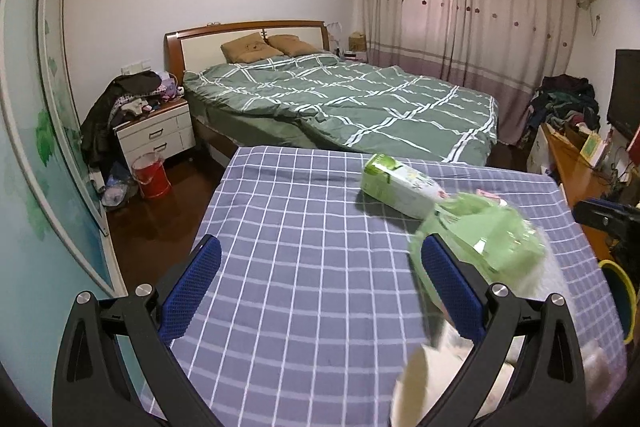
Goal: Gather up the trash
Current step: 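Grasp the green plastic bag with the right gripper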
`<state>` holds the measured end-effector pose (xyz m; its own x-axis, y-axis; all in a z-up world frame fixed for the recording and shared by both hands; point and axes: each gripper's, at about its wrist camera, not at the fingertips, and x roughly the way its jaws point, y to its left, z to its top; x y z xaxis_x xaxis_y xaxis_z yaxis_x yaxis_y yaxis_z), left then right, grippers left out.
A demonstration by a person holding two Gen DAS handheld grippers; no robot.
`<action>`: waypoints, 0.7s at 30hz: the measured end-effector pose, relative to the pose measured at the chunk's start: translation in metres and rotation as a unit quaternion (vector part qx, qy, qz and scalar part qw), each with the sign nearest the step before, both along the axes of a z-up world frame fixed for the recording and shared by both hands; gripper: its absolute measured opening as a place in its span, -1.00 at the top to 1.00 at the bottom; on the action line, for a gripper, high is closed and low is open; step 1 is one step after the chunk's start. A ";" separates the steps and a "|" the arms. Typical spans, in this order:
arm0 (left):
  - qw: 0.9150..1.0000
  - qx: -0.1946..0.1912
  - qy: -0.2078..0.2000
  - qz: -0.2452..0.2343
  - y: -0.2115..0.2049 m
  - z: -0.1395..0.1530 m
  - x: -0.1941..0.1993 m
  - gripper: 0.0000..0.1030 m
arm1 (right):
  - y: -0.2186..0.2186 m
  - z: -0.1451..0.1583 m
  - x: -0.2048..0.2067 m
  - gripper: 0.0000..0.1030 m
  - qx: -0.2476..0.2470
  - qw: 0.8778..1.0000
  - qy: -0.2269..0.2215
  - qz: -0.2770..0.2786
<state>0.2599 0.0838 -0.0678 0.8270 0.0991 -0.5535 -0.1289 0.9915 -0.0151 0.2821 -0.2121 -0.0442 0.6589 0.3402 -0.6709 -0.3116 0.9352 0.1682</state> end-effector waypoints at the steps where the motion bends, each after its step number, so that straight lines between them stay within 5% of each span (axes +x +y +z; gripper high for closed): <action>1: 1.000 -0.001 0.001 0.001 0.002 -0.003 0.008 -0.92 | 0.006 -0.002 0.006 -0.01 -0.001 1.000 0.005 0.004; 12: 1.000 -0.014 0.013 -0.016 0.006 -0.032 0.027 -0.92 | 0.048 -0.028 0.051 -0.12 -0.002 0.996 0.073 0.043; 13: 1.000 -0.012 0.010 -0.016 0.005 -0.032 0.027 -0.92 | 0.051 -0.028 0.052 -0.07 -0.006 0.996 0.074 0.047; 16: 1.000 -0.007 0.005 -0.016 0.004 -0.031 0.023 -0.92 | 0.060 -0.028 0.053 0.52 -0.018 0.996 0.068 0.054; 21: 1.000 -0.017 0.004 -0.019 0.006 -0.030 0.019 -0.92 | 0.057 -0.012 0.045 0.88 0.007 0.997 0.047 0.061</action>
<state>0.2786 0.0896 -0.0976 0.8248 0.0479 -0.5633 -0.0906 0.9947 -0.0481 0.3272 -0.1548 -0.0565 0.5462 0.4241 -0.7223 -0.4054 0.8885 0.2151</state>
